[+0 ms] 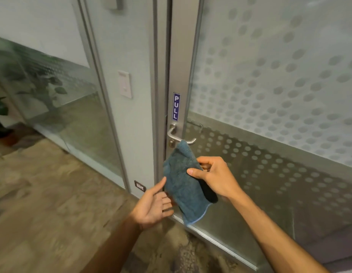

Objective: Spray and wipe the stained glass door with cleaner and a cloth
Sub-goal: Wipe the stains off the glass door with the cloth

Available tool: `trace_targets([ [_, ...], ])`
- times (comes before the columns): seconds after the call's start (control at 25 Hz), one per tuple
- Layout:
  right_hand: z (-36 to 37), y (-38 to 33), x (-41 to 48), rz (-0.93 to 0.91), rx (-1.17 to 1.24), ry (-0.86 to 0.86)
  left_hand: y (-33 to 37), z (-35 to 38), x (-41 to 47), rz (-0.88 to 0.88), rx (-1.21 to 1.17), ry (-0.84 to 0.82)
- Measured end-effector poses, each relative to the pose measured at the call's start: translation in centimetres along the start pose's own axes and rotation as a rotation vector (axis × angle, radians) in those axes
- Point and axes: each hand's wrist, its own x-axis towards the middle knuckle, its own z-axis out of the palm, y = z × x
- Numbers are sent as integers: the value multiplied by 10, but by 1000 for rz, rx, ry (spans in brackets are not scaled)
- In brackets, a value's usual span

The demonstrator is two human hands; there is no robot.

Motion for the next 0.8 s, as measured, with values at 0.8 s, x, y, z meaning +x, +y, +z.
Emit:
trace_targets([
  [0.8,109,2,42,237,72,32,36,-104,-38,40,-157,-13],
])
